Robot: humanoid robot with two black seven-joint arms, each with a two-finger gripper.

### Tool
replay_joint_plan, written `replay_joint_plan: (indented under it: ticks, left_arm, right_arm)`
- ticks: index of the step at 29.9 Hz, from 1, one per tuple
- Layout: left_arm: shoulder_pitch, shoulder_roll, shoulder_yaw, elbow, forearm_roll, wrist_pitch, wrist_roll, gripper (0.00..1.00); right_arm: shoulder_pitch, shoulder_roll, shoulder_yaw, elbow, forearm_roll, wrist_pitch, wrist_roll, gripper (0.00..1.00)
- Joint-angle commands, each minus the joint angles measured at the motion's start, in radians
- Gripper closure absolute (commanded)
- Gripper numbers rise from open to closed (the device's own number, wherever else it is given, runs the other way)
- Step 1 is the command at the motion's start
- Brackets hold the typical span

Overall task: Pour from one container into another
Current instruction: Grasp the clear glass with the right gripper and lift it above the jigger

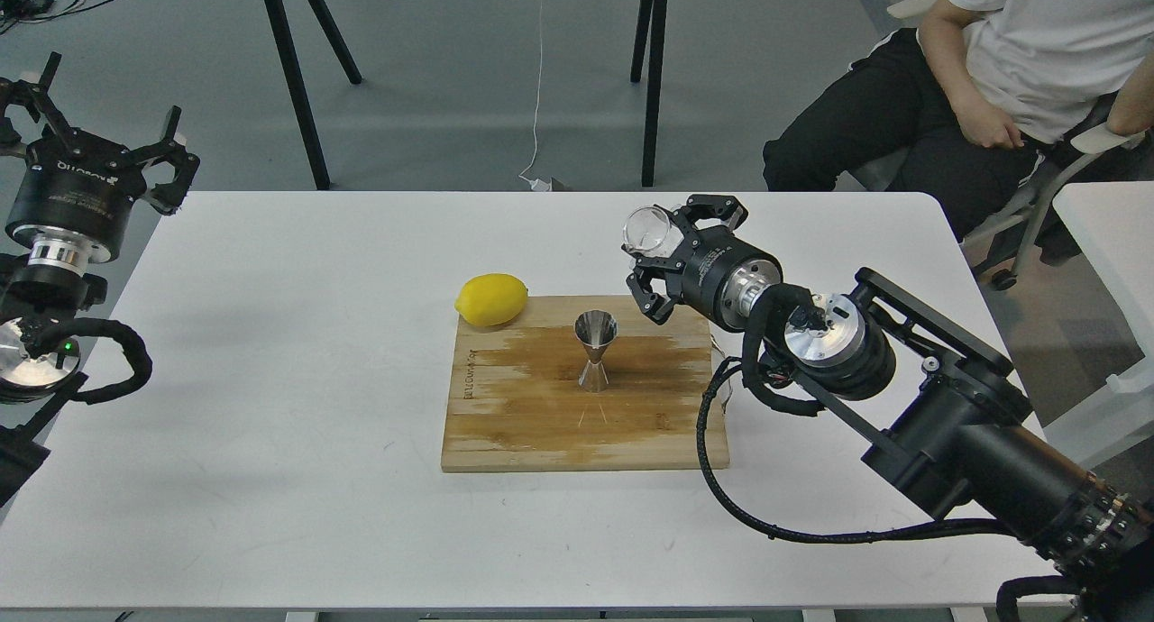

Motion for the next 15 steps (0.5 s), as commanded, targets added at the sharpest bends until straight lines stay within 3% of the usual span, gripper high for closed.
replay_joint_plan:
  ticks: [1, 15]
  left_arm:
    - [0.007, 0.002, -0.001, 0.0, -0.001, 0.0, -0.004, 0.0]
    - [0.024, 0.018, -0.003, 0.0, -0.001, -0.003, -0.021, 0.0]
  right_arm:
    - [-0.007, 0.0, -0.014, 0.006, -0.082, 0.001, -0.005, 0.68]
    - [-0.006, -0.011, -0.112, 0.067, -0.177, 0.011, -0.004, 0.68]
